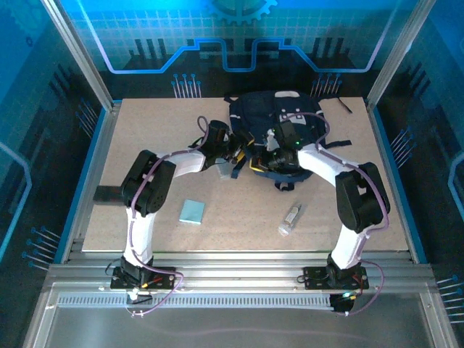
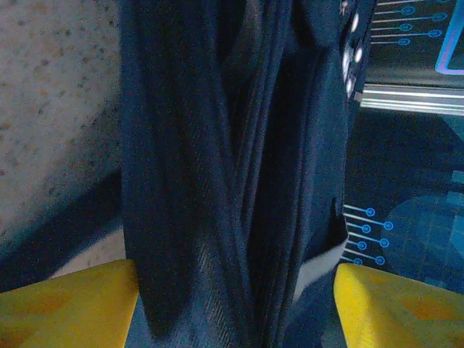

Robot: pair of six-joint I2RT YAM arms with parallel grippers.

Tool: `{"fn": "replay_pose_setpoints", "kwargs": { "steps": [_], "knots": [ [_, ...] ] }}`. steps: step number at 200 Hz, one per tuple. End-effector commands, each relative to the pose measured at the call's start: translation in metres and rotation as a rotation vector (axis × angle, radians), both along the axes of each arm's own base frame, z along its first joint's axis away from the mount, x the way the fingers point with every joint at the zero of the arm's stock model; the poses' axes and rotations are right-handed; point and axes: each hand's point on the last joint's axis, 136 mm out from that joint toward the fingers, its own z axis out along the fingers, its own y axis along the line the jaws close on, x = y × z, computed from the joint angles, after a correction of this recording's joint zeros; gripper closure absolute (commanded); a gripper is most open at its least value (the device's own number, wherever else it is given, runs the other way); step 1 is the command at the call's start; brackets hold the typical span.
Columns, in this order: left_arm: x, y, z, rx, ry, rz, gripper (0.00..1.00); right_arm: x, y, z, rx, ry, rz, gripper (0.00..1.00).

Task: Pack books, pencil case, and school supplies into a backpack

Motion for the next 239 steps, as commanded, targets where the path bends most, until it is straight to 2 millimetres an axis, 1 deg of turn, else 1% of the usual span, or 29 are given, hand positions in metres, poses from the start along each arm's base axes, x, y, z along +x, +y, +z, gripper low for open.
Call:
{"fn": "replay_pose_setpoints", "kwargs": {
  "steps": [1, 8, 10, 23, 33, 45, 70, 86, 111, 131, 145, 154, 161, 173, 179, 198, 207, 217, 225, 226, 234, 239],
  "knots": [
    [0.024, -0.005, 0.003, -0.02, -0.05, 0.039, 0.37, -0.019, 0.016, 0.032, 0.107, -0.032, 0.047, 1.0],
    [0.026, -0.007, 0.001, -0.026, -0.049, 0.035, 0.43, -0.022, 0.015, 0.032, 0.103, -0.03, 0.05, 1.0],
    [0.026, -0.008, 0.001, -0.027, -0.05, 0.034, 0.47, -0.023, 0.015, 0.032, 0.103, -0.029, 0.049, 1.0],
    [0.026, -0.011, -0.005, -0.025, -0.043, 0.027, 0.8, -0.028, 0.01, 0.029, 0.082, -0.02, 0.051, 1.0],
    [0.025, -0.01, -0.006, -0.021, -0.044, 0.023, 1.0, -0.032, 0.006, 0.026, 0.054, -0.014, 0.057, 1.0],
    [0.023, -0.007, -0.005, -0.011, -0.047, 0.022, 1.0, -0.037, -0.005, 0.019, -0.002, -0.002, 0.066, 1.0],
    [0.022, 0.003, 0.003, 0.02, -0.068, 0.008, 1.0, -0.05, -0.036, -0.001, -0.123, 0.06, 0.079, 1.0],
    [0.024, 0.011, 0.012, 0.036, -0.083, -0.001, 1.0, -0.061, -0.062, -0.016, -0.197, 0.116, 0.082, 1.0],
    [0.027, 0.02, 0.023, 0.073, -0.107, -0.031, 1.0, -0.074, -0.097, -0.027, -0.287, 0.16, 0.071, 1.0],
    [0.028, 0.025, 0.03, 0.097, -0.122, -0.047, 1.0, -0.081, -0.12, -0.031, -0.323, 0.18, 0.042, 1.0],
    [0.028, 0.027, 0.032, 0.112, -0.125, -0.059, 1.0, -0.082, -0.133, -0.031, -0.331, 0.181, 0.015, 1.0],
    [0.028, 0.029, 0.033, 0.118, -0.131, -0.067, 1.0, -0.081, -0.146, -0.031, -0.353, 0.183, -0.008, 1.0],
    [0.029, 0.028, 0.036, 0.119, -0.14, -0.079, 1.0, -0.08, -0.156, -0.031, -0.374, 0.182, -0.024, 1.0],
    [0.03, 0.028, 0.038, 0.132, -0.143, -0.102, 1.0, -0.075, -0.182, -0.03, -0.435, 0.183, -0.085, 1.0],
    [0.031, 0.028, 0.038, 0.142, -0.144, -0.114, 1.0, -0.072, -0.19, -0.029, -0.445, 0.18, -0.112, 1.0],
    [0.033, 0.029, 0.038, 0.16, -0.139, -0.14, 1.0, -0.063, -0.219, -0.019, -0.519, 0.14, -0.209, 1.0],
    [0.035, 0.029, 0.038, 0.164, -0.139, -0.143, 1.0, -0.06, -0.221, -0.015, -0.532, 0.122, -0.214, 1.0],
    [0.041, 0.028, 0.038, 0.169, -0.145, -0.148, 1.0, -0.056, -0.214, -0.01, -0.492, 0.099, -0.208, 1.0],
    [0.045, 0.027, 0.037, 0.177, -0.147, -0.149, 1.0, -0.052, -0.202, -0.006, -0.436, 0.081, -0.191, 1.0],
    [0.046, 0.027, 0.037, 0.178, -0.147, -0.149, 1.0, -0.051, -0.198, -0.005, -0.417, 0.076, -0.183, 1.0],
    [0.052, 0.025, 0.039, 0.181, -0.154, -0.149, 1.0, -0.047, -0.182, -0.003, -0.354, 0.059, -0.155, 1.0],
    [0.056, 0.023, 0.037, 0.18, -0.151, -0.15, 1.0, -0.044, -0.17, 0.001, -0.309, 0.046, -0.136, 1.0]
  ]
}}
